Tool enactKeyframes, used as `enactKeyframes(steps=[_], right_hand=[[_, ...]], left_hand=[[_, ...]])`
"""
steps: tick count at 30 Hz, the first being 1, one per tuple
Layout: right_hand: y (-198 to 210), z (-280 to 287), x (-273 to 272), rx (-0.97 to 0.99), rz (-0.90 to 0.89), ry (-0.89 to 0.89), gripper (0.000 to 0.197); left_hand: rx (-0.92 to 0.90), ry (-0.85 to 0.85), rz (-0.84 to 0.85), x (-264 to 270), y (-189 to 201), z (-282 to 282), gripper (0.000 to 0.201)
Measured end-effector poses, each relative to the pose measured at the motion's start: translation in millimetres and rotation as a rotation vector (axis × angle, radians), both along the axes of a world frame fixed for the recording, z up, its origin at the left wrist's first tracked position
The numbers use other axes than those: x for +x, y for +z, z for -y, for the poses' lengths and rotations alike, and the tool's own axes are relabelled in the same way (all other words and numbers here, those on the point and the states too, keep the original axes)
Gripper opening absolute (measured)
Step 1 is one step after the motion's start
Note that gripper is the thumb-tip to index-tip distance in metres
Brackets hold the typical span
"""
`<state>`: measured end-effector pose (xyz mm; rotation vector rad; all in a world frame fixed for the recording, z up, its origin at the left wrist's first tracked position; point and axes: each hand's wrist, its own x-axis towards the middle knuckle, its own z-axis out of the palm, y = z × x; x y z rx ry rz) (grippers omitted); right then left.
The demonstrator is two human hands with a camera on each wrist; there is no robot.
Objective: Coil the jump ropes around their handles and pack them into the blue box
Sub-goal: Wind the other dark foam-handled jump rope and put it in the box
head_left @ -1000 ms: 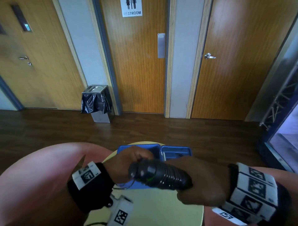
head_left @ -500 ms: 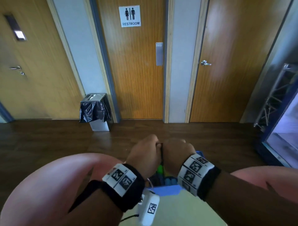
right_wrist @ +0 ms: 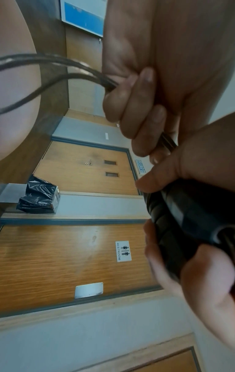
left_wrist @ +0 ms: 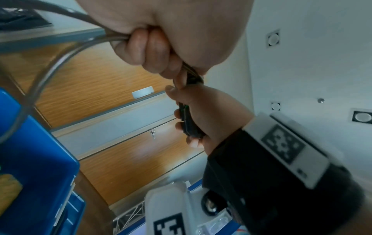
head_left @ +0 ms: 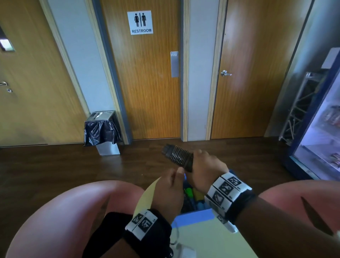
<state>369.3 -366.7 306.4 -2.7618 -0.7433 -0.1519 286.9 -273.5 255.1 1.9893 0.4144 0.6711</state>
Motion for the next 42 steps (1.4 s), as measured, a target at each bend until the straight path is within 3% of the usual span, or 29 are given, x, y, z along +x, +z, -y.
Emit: enactKeyframes(steps=[2, 6, 10, 13, 19, 22, 25, 37, 42], right_hand=[[0.9, -1.6, -6.5, -0.013, 0.029, 0.022, 0.051], [5.6, -1.6, -14.1, -0.052, 0.032, 0.044, 0.053], [8.5, -5.9, -16.7, -0.128, 0.147, 0.048, 0.041], [6.7, -10.5, -14.8, -0.169, 0.132, 0.032, 0.035], [0.8, -15.0, -13.9, -0.200, 0.033, 0.049, 0.040], [-3.4, -16.9, -14.6, -0.254, 0.047, 0.050, 0.041], [-6.5, -16.8, -15.0, -0.282, 0.077, 0.060, 0.041], [-0.4, -20.7, -17.8, -0.084, -0.042, 0.070, 0.036], [-3.3, -16.6, -15.9, 0.045, -0.215, 0.064, 0.042]], left_hand=[[-0.090, -0.082, 0.006, -4.3, 2.3, -5.5, 0.038], [-0.214, -0.127, 0.036, -15.6, 4.4, -15.1, 0.035], [-0.199, -0.043, 0.113, -24.4, 0.6, -10.9, 0.030], [-0.164, -0.021, 0.130, -25.3, 0.7, -11.7, 0.030], [-0.274, 0.020, 0.104, -24.9, -5.3, -11.1, 0.035], [-0.209, 0.056, 0.090, -27.6, -7.9, -14.0, 0.027], [-0.184, 0.045, 0.115, -29.0, -10.4, -18.4, 0.035], [-0.258, 0.062, 0.096, -25.5, -21.9, -17.4, 0.038], [-0.365, -0.098, 0.114, -20.7, -19.2, -21.4, 0.036]])
